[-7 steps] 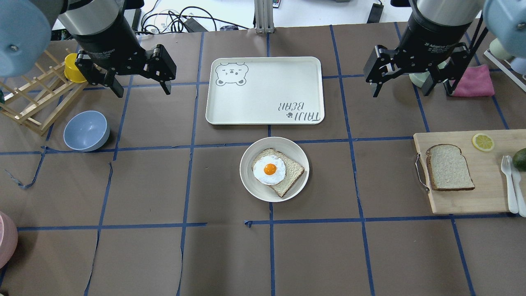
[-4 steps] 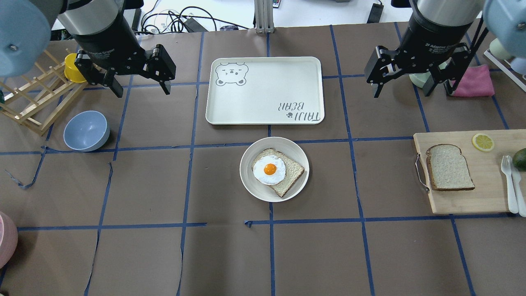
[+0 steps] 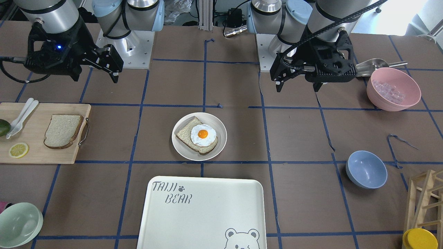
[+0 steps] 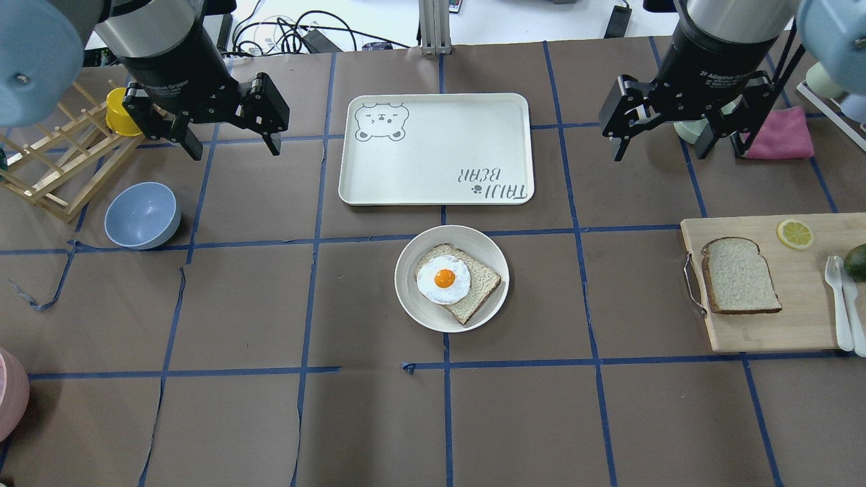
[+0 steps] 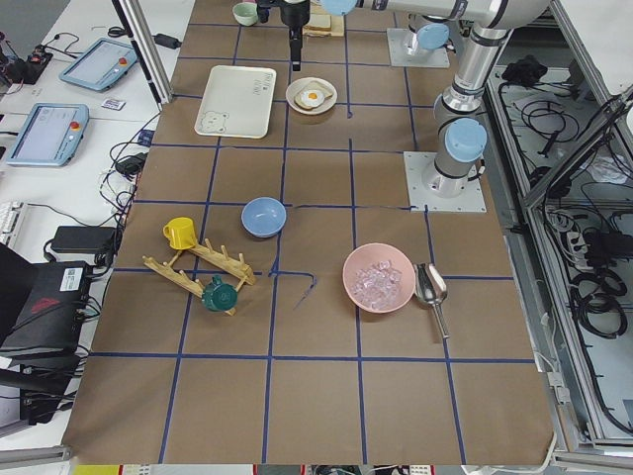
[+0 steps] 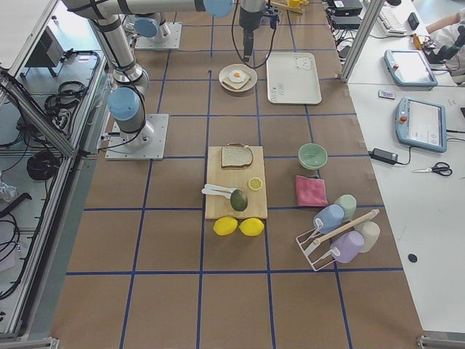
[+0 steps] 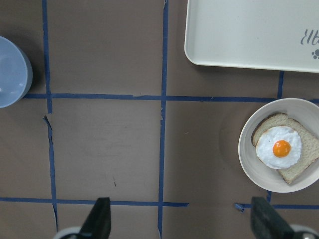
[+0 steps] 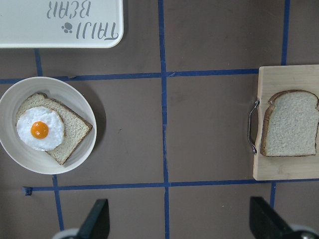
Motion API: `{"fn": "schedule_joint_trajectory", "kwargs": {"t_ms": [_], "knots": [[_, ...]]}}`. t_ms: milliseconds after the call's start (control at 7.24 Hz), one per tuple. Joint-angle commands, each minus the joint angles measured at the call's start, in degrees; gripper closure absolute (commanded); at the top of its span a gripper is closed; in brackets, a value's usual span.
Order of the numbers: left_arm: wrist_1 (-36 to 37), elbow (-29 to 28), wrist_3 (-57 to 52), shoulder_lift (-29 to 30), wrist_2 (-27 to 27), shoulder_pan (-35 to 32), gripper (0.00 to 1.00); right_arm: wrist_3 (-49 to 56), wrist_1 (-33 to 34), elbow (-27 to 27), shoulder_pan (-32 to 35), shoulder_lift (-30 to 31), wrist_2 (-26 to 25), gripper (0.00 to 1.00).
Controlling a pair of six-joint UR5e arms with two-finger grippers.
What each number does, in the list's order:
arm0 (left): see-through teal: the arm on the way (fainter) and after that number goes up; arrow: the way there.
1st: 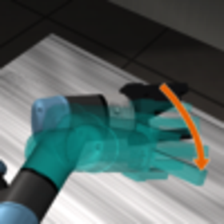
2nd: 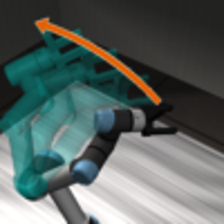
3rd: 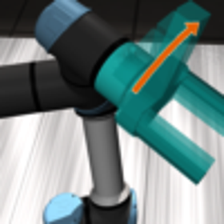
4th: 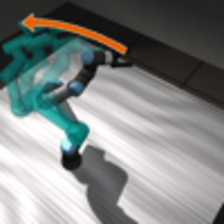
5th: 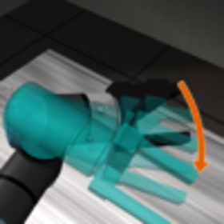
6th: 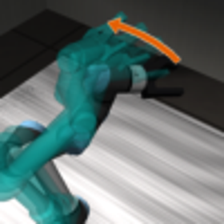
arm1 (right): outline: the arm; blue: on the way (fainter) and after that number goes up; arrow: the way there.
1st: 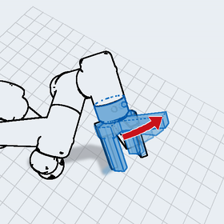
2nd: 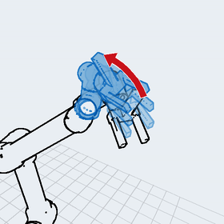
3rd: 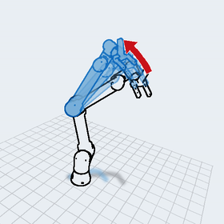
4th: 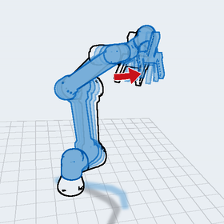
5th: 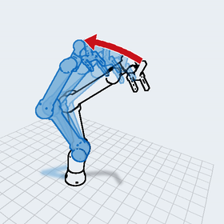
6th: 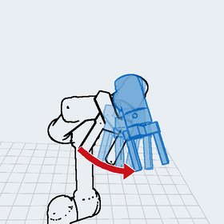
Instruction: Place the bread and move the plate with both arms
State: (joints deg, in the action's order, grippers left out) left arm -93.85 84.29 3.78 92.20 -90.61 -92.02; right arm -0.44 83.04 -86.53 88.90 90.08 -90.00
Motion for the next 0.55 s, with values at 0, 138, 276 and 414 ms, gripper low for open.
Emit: {"fn": "schedule_joint_trajectory", "kwargs": {"t_ms": [0, 138, 276, 414], "knots": [[0.1, 0.0, 0.1, 0.0, 0.1, 0.0, 0.00, 0.3, -0.1, 0.0, 0.0, 0.0, 0.0, 0.00], [0.1, 0.0, 0.1, 0.0, 0.0, 0.0, 0.00, 0.3, -0.2, -0.1, 0.0, 0.0, -0.1, 0.00], [0.4, 0.0, 0.0, 0.0, 0.0, 0.0, 0.00, 0.3, -0.2, 0.0, 0.0, 0.0, -0.1, 0.00], [0.4, 0.0, 0.0, 0.0, 0.0, 0.0, 0.00, 0.2, -0.2, -0.1, 0.0, -0.1, -0.2, 0.00]]}}
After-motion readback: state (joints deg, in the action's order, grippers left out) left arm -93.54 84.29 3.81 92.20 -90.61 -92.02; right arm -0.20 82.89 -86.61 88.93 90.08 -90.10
